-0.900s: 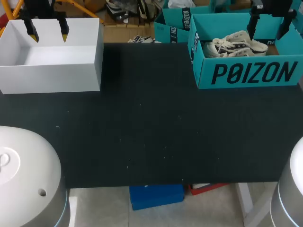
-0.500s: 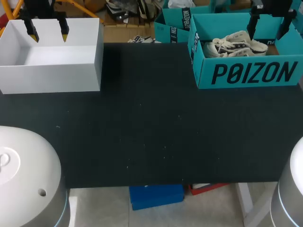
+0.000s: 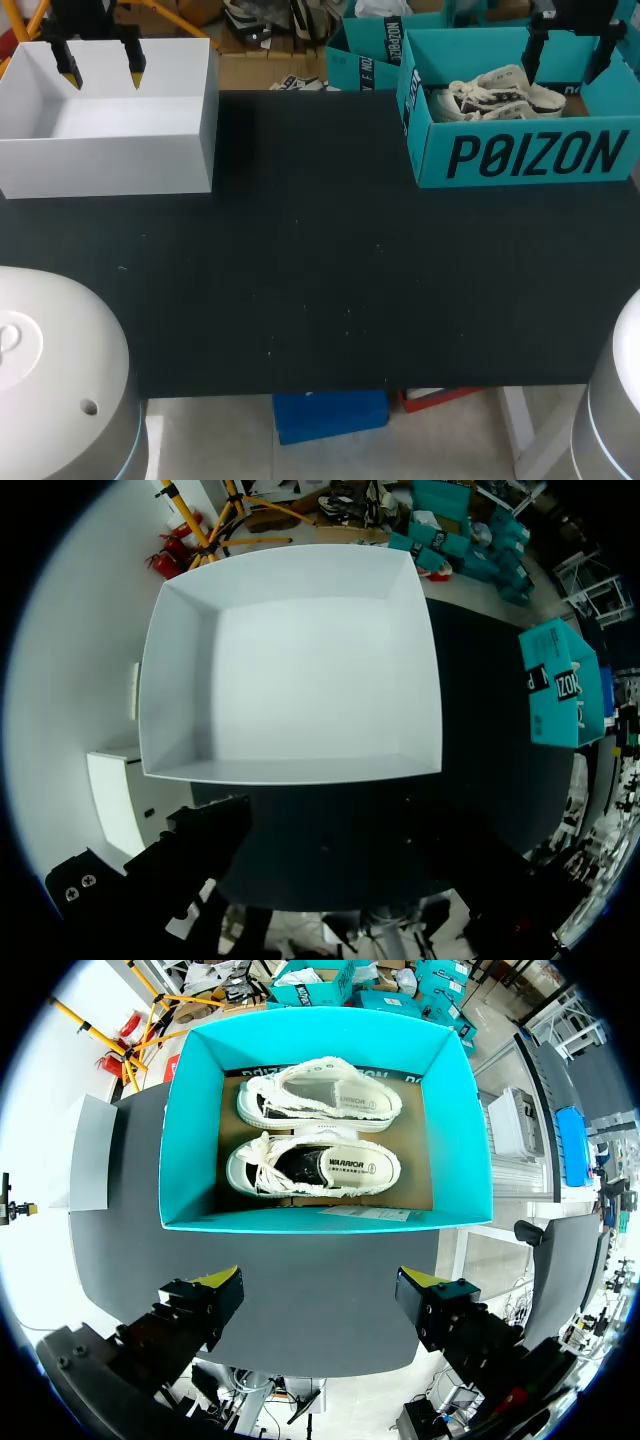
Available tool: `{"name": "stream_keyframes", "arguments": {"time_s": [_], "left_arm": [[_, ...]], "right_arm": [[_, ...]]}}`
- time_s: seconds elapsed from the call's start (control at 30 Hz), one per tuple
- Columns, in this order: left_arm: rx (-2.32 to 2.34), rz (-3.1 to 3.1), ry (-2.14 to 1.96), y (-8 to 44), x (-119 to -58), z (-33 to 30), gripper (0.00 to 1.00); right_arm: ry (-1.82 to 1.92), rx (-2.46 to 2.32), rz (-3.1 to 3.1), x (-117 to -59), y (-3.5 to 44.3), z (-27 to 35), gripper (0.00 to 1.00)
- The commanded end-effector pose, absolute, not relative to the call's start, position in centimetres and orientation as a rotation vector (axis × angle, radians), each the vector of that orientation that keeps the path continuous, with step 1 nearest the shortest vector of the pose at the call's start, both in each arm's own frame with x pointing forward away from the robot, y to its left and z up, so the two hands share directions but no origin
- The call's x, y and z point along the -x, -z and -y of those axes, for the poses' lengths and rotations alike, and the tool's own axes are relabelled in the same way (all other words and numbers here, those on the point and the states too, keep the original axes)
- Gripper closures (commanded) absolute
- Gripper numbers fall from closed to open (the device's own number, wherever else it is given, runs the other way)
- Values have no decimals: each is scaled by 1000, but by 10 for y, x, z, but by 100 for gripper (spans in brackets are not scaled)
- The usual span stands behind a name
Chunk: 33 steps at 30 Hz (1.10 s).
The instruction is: Take the shoe out of the shoebox, open the shoe tongue, remove and reinsert the insole, then place the shoe into the shoebox
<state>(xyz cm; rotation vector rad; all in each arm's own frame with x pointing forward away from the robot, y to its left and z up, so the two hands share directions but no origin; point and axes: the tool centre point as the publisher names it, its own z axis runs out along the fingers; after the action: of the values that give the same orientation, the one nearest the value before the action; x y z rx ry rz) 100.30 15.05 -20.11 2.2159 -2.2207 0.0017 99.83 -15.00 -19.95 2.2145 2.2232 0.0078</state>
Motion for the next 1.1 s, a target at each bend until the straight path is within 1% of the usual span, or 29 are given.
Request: {"name": "stream_keyframes", "arguments": {"time_s": [0.03, 0.23, 0.53, 0.6, 1.1], "left_arm": [[-2218, 2220, 2, 200, -1002, -150, 0], [-2218, 2220, 2, 200, -1002, -150, 0], [-2218, 2220, 2, 200, -1002, -150, 0], [-2218, 2220, 2, 200, -1002, -150, 0], [-2218, 2220, 2, 200, -1002, -150, 0]], "right_arm": [[-65, -2010, -2377, -1011, 193, 137, 0], [-148, -1337, -2727, -1025, 179, 120, 0], [-288, -254, -2997, -1027, 160, 126, 0], [-287, 62, -3006, -1023, 158, 129, 0], [-289, 81, -3005, -1023, 158, 129, 0]]}}
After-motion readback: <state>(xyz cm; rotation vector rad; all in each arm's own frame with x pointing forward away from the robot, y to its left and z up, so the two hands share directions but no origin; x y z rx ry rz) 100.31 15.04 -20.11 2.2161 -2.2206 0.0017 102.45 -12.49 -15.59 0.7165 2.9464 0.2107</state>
